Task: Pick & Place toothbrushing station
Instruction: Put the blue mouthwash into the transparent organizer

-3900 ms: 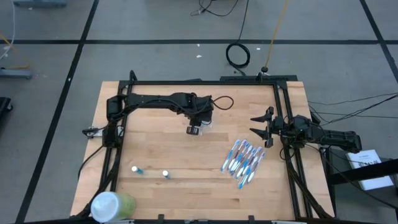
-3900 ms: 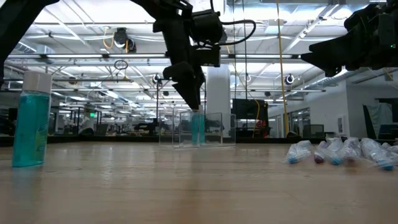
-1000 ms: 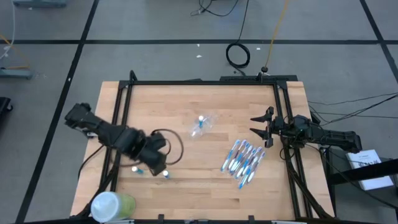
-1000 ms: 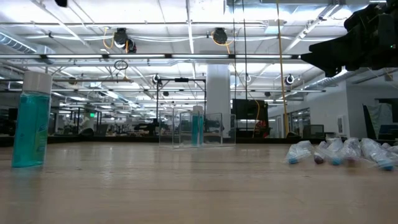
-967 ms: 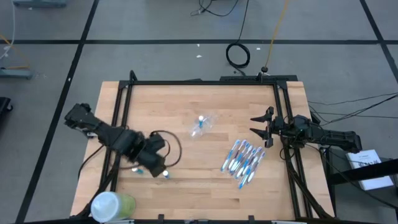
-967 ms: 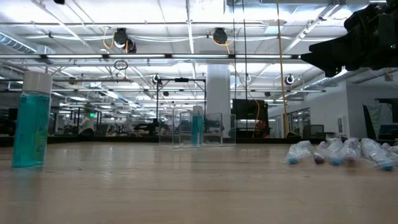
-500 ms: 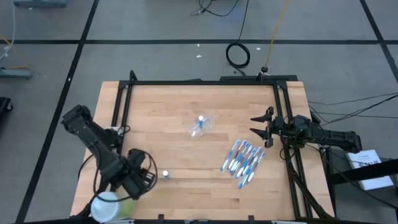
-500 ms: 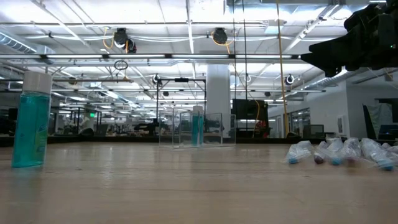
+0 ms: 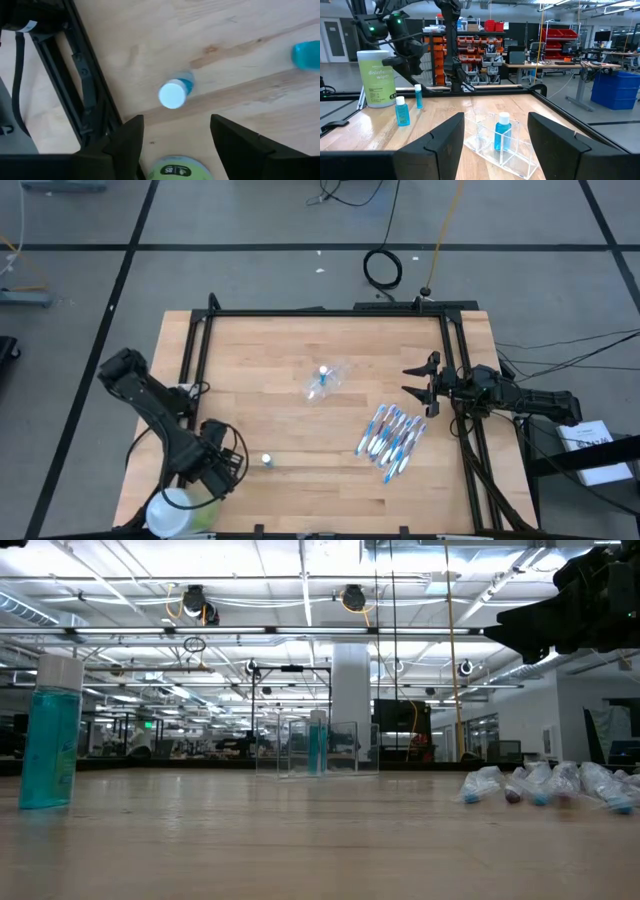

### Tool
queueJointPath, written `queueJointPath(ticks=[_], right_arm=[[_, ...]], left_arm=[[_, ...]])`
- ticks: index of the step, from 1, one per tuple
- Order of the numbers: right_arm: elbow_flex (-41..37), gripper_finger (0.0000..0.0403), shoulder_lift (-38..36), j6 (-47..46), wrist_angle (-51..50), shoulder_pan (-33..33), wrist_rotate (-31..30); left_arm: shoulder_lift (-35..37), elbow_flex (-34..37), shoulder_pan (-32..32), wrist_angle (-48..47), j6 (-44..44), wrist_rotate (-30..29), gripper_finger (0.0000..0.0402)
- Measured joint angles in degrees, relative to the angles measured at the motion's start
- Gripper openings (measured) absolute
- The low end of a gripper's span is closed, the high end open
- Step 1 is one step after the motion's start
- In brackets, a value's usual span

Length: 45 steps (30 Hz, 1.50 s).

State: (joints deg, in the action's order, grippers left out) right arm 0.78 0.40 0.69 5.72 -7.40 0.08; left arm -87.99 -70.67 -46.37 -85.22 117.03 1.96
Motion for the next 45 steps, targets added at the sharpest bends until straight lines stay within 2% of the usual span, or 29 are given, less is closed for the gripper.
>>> queueJointPath(ticks=[12, 16, 21, 30, 41, 45], right_arm=[[0.0, 0.0212, 0.0, 0.0, 0.0, 0.0, 0.0], [0.0, 0.0212, 0.0, 0.0, 0.0, 0.0, 0.0], [0.0, 0.0212, 0.0, 0.0, 0.0, 0.0, 0.0], [0.0, 0.0212, 0.0, 0.0, 0.0, 0.0, 0.0], [0.0, 0.0212, 0.0, 0.0, 0.0, 0.0, 0.0], [0.0, 0.0212, 0.0, 0.0, 0.0, 0.0, 0.0]], left_arm=[[5.7, 2.7, -0.2, 2.0, 1.5, -6.8, 0.0226], [7.6, 8.0, -0.3, 9.4, 1.7, -5.0, 0.0219], [9.7, 12.6, -0.3, 13.7, 2.0, -3.5, 0.0225], [10.4, 15.9, -0.2, 16.4, 2.2, -3.4, 0.0236], [10.4, 17.4, -0.2, 18.6, 2.7, -3.2, 0.0207], [10.4, 17.4, -0.2, 18.7, 2.7, -1.5, 0.0190]])
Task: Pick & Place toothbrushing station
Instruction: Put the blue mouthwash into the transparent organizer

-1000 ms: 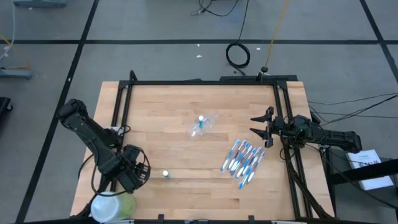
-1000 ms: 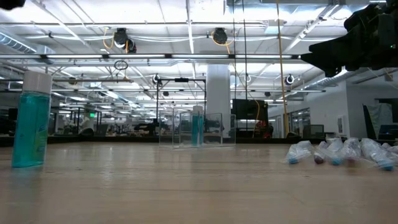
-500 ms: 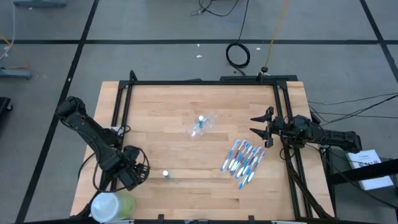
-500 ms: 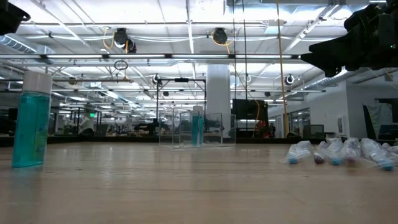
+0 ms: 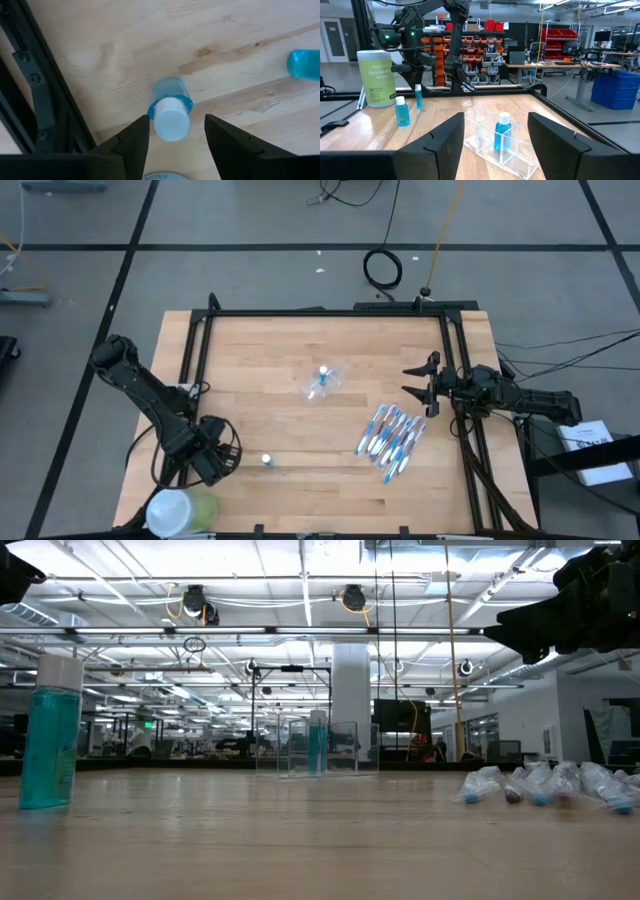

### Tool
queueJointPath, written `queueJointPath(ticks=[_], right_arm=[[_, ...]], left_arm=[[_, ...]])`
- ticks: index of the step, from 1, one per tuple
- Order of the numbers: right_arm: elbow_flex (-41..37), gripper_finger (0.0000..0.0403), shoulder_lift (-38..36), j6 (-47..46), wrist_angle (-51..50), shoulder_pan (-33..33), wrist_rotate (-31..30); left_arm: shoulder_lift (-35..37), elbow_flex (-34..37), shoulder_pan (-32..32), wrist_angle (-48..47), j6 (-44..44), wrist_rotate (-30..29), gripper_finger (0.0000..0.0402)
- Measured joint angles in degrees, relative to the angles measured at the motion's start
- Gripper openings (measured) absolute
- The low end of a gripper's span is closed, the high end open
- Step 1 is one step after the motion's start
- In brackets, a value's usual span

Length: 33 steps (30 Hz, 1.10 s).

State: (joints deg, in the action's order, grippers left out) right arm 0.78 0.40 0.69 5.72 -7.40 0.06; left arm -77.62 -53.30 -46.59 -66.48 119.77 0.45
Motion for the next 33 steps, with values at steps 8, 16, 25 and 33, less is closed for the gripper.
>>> queueJointPath(ticks=[8, 16, 25, 33], right_arm=[[0.0, 0.0212, 0.0, 0.0, 0.0, 0.0, 0.0], [0.0, 0.0212, 0.0, 0.0, 0.0, 0.0, 0.0], [0.0, 0.0212, 0.0, 0.0, 0.0, 0.0, 0.0], [0.0, 0.0212, 0.0, 0.0, 0.0, 0.0, 0.0]], left_arm=[[0.0, 0.0, 0.0, 0.1, 0.4, -0.3, 0.0160], [0.0, 0.0, 0.0, 0.1, 0.2, -0.5, 0.0141], [0.0, 0.0, 0.0, -0.8, 0.0, -1.4, 0.0127], [0.0, 0.0, 0.0, -1.1, -1.1, -3.5, 0.0103]])
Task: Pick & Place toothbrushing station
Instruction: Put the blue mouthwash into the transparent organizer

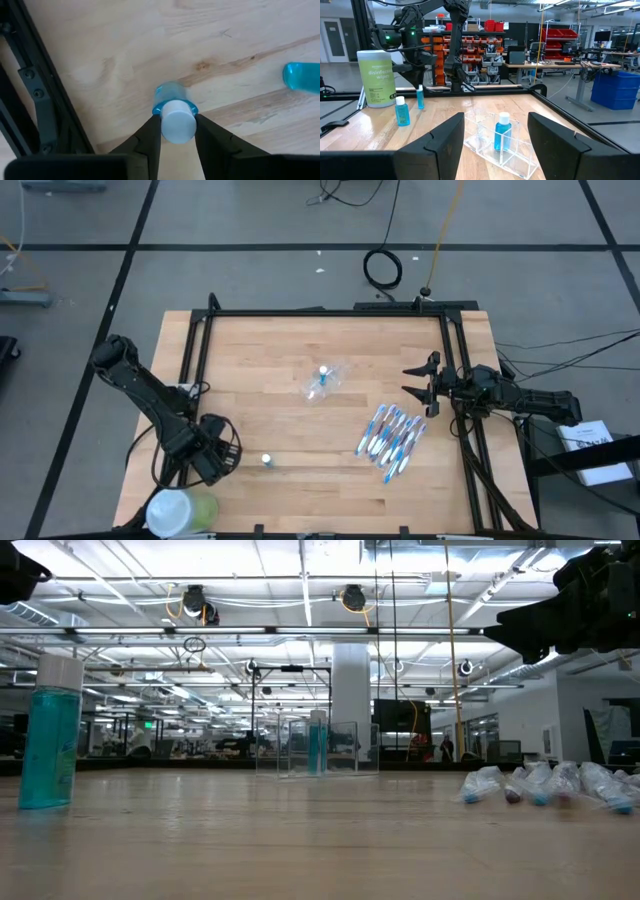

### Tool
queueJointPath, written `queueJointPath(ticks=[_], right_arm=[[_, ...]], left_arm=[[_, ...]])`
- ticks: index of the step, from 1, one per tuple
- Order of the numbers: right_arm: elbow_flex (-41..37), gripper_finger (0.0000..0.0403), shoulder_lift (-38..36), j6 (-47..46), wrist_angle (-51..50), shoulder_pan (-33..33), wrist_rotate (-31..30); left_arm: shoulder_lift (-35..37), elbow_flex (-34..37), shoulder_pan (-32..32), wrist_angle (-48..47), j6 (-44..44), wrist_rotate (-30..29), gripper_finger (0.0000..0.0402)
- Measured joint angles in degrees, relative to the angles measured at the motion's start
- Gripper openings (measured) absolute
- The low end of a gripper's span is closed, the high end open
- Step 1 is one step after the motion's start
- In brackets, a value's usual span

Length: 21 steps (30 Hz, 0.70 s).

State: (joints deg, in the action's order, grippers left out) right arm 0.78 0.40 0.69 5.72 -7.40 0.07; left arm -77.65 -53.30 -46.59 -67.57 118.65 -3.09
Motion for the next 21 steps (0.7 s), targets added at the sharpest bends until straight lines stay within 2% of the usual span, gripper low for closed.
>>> queueJointPath(ticks=[12, 21], right_arm=[[0.0, 0.0212, 0.0, 0.0, 0.0, 0.0, 0.0], [0.0, 0.0212, 0.0, 0.0, 0.0, 0.0, 0.0]], left_arm=[[1.5, 0.0, 1.4, -0.5, -1.6, -0.1, 0.0103], [4.0, -0.3, 6.2, -0.2, -9.3, -4.3, 0.0101]])
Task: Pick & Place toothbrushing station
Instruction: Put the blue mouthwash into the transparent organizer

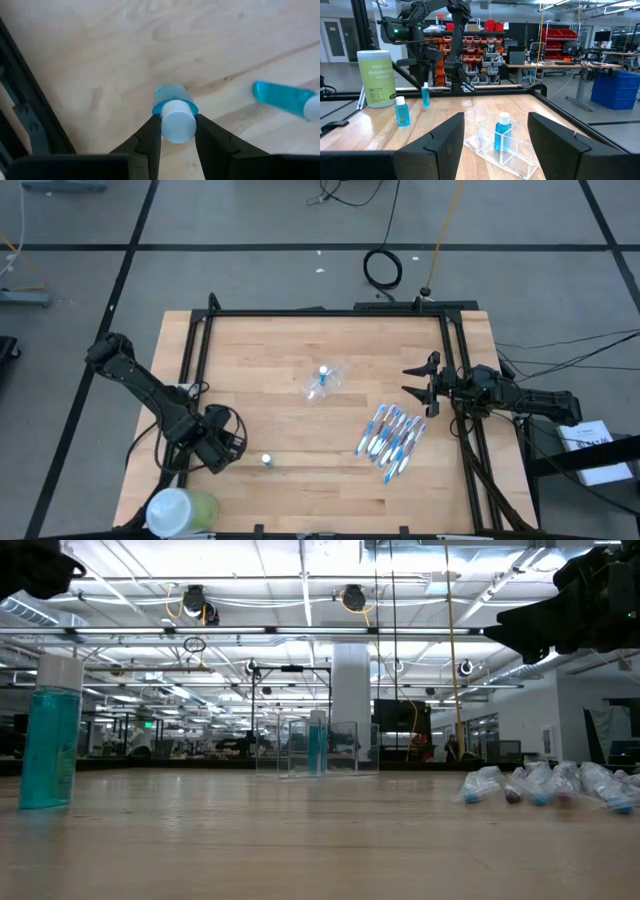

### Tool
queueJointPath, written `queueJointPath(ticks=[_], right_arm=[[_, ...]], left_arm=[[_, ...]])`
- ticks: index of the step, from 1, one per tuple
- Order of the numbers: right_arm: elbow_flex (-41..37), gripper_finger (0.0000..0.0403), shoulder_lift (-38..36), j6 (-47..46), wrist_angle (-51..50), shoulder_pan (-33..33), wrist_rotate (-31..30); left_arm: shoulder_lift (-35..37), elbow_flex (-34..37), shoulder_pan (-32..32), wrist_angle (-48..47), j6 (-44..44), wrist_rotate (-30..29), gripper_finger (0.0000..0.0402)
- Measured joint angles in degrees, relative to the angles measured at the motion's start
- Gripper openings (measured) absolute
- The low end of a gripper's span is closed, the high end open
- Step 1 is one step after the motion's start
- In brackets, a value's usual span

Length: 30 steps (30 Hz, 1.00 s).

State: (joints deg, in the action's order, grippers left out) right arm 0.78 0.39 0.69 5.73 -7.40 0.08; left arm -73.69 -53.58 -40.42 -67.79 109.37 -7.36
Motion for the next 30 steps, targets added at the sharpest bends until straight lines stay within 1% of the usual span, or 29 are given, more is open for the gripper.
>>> queueJointPath(ticks=[9, 15, 19, 23, 26, 30], right_arm=[[0.0, 0.0212, 0.0, 0.0, 0.0, 0.0, 0.0], [0.0, 0.0212, 0.0, 0.0, 0.0, 0.0, 0.0], [0.0, 0.0212, 0.0, 0.0, 0.0, 0.0, 0.0], [0.0, 0.0212, 0.0, 0.0, 0.0, 0.0, 0.0], [0.0, 0.0212, 0.0, 0.0, 0.0, 0.0, 0.0], [0.0, 0.0212, 0.0, 0.0, 0.0, 0.0, 0.0]], left_arm=[[3.0, 0.0, 6.3, 0.6, -10.1, -6.1, 0.0100], [5.2, 0.0, 11.5, 5.7, -20.7, -12.1, 0.0100], [6.4, 0.0, 15.4, 13.1, -31.7, -15.8, 0.0100], [7.1, -0.1, 19.6, 23.5, -45.1, -18.0, 0.0104], [7.1, -0.1, 22.9, 31.8, -55.3, -18.1, 0.0105], [7.1, -0.1, 27.1, 41.2, -66.4, -17.3, 0.0106]])
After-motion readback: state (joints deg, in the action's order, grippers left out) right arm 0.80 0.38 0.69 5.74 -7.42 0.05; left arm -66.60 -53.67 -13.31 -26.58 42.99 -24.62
